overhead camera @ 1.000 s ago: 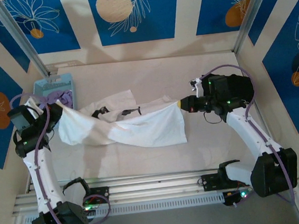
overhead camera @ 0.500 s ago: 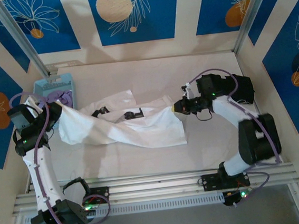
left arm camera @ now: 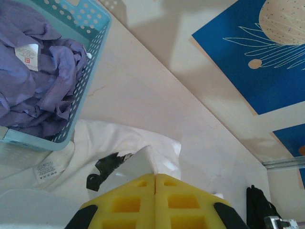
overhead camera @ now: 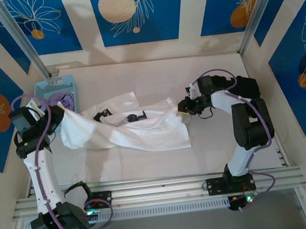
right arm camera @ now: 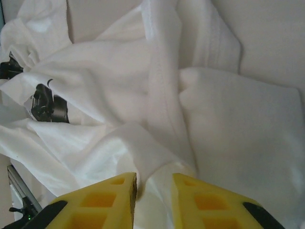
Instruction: Fold the inside-out t-shirt
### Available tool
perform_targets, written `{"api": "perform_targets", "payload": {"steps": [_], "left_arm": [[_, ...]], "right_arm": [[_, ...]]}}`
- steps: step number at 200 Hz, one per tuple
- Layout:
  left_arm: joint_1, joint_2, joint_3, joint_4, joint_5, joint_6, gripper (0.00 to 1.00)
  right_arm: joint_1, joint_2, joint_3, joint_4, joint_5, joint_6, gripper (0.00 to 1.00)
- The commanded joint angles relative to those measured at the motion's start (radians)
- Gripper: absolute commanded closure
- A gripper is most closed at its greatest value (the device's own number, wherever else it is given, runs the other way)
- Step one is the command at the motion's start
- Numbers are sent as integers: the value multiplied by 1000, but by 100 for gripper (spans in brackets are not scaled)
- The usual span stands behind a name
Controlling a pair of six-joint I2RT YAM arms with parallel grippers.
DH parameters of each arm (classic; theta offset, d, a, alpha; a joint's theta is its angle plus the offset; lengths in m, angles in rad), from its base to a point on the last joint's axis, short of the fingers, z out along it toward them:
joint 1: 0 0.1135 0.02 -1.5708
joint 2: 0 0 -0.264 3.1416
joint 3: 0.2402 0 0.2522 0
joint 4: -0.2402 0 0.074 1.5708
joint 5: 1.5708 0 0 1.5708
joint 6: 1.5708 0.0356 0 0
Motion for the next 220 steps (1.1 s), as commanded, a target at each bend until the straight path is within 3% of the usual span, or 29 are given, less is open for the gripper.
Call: {"api": "perform_targets", "payload": {"steps": [1, 64, 123, 220], "left_arm": [[-8, 1, -10, 41, 8, 17, 100], [-9, 3, -10, 44, 12, 17, 100], [-9, 4, -18, 52, 23, 14, 100], [-9, 2, -16, 50, 25, 18, 100]], "right_arm": [[4, -91, -56, -52, 55, -37, 70], [111, -195, -118, -121, 242, -90, 68], [206, -139, -69, -144, 366, -141, 66], [267, -92, -25, -170, 470, -192, 78]]}}
